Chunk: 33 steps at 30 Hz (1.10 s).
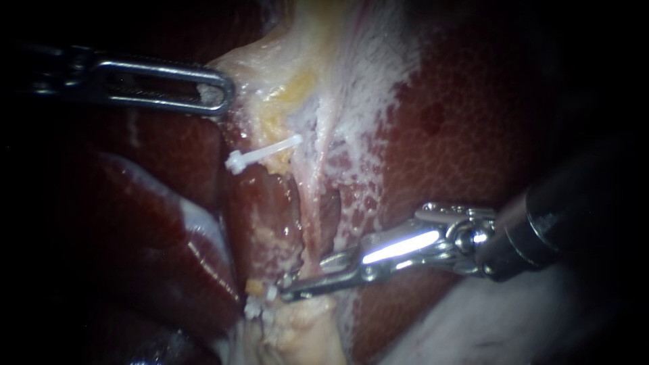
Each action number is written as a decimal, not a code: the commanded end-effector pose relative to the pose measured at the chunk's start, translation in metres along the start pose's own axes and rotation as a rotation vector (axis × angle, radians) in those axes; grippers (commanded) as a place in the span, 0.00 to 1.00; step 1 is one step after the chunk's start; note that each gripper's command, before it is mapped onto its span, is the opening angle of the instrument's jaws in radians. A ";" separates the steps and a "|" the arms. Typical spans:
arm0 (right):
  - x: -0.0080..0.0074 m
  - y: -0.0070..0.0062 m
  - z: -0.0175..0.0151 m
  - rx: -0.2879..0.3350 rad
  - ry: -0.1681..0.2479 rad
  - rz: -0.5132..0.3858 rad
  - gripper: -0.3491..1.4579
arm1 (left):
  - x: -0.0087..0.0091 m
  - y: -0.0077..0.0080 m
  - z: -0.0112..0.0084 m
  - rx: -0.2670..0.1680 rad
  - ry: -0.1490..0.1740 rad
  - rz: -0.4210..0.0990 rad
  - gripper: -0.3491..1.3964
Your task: Going back first clip right tube
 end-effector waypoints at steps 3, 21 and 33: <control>-0.0002 -0.0002 0.0003 -0.003 -0.005 -0.050 0.33 | 0.0000 0.0000 -0.0001 0.001 0.000 0.000 0.00; 0.0003 0.0005 0.0006 -0.021 -0.027 -0.392 0.47 | 0.0000 -0.0001 -0.0001 0.000 0.000 0.000 0.00; 0.0006 0.0018 0.0010 -0.035 -0.035 -0.524 0.51 | 0.0000 -0.0001 -0.0001 0.000 0.000 0.000 0.00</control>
